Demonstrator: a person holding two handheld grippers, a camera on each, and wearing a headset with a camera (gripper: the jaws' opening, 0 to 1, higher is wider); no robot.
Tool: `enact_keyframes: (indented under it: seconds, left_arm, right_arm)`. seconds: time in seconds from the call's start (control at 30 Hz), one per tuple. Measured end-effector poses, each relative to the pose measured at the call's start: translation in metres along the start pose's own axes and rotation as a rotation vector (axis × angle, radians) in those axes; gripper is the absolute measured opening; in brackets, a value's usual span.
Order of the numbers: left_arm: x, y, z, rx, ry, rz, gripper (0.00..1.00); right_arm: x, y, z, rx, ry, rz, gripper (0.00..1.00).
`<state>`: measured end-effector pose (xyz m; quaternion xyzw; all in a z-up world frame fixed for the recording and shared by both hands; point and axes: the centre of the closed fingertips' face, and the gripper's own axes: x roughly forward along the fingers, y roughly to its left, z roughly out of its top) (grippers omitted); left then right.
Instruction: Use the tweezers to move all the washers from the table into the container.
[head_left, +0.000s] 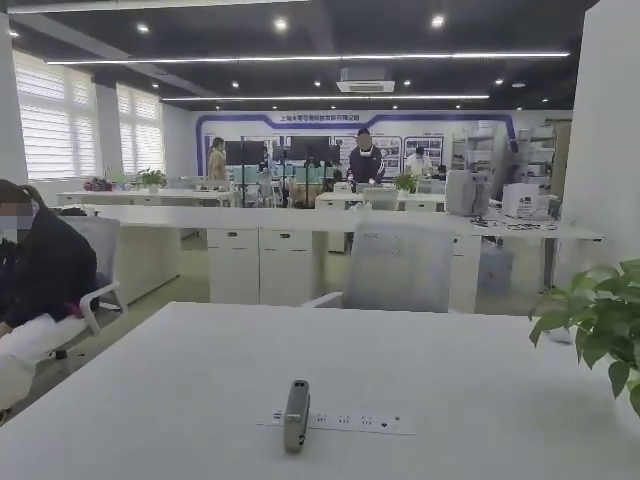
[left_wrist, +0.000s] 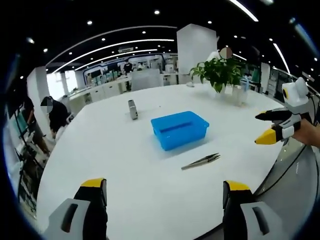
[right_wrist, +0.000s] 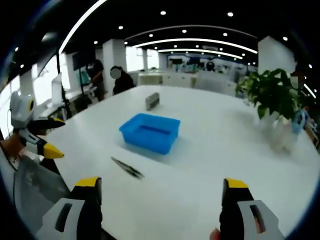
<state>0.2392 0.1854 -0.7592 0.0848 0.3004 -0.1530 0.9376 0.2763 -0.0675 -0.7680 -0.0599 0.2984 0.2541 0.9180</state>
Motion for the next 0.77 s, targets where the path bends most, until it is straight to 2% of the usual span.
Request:
enact_keyframes:
  seconds: [0.27,0.57,0.77]
  left_arm:
    - [-0.0037,0.0042,-0.0024,0.010,0.006,0.029,0.99]
    - [-0.0057,-0.0008,-0.0055,0.019,0.016,0.022,0.99]
    - [-0.0091,0.0009,-0.0035,0.015,0.009,0.029,0.99]
  right_arm:
    - [-0.0005,-0.0053,-0.0023,-0.012,0.010,-0.030,0.99]
    - [-0.0019,-0.0092,-0.0052,-0.014,0.015,-0.047,0.99]
    - [-0.0027,-0.0062,-0.0080,-0.001,0.015,-0.034,0.99]
